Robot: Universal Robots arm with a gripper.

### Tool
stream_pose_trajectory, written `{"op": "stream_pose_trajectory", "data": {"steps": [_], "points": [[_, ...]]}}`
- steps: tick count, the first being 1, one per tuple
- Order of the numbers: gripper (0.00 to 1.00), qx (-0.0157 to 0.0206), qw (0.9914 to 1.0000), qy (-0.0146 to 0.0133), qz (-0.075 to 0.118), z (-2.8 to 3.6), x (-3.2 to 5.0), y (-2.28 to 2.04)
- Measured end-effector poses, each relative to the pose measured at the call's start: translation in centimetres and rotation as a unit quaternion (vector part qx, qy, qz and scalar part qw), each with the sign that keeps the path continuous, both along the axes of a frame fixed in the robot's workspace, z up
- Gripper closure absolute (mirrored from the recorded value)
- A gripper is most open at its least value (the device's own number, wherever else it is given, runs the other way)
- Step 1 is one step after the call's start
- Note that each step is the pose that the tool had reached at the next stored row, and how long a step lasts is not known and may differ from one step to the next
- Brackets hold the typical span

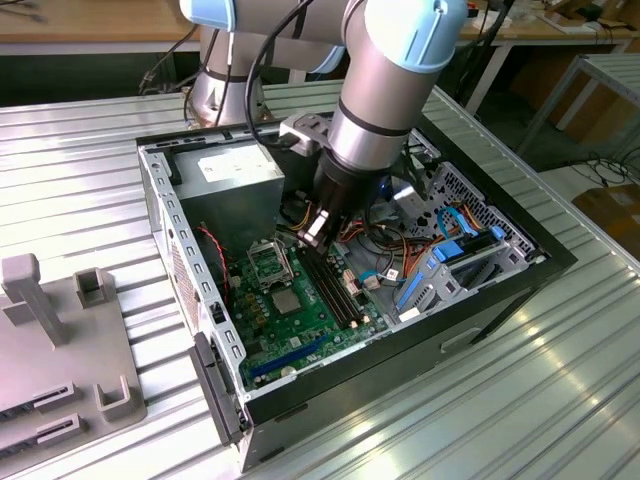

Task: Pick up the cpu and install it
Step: 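Close the cpu cover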

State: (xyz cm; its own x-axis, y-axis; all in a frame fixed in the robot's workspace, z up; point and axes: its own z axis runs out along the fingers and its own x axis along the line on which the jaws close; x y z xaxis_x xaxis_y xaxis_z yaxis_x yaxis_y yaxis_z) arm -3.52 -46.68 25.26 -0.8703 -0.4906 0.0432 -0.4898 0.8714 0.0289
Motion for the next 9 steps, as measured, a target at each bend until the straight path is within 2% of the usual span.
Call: {"op": "stream_pose_trajectory", "data": {"steps": [2,6,8,9], "points": [[0.89,0.0000,1.00000,0.0000,0.002,0.00,0.24,0.58],[0.89,-0.0001,0.99998,0.0000,0.006,-0.04,0.40,1.39],[0.89,0.0000,0.99978,0.0000,0.021,-0.06,0.41,1.44],[0.89,-0.0001,0.99919,0.0000,0.040,-0.08,0.40,1.45]]}}
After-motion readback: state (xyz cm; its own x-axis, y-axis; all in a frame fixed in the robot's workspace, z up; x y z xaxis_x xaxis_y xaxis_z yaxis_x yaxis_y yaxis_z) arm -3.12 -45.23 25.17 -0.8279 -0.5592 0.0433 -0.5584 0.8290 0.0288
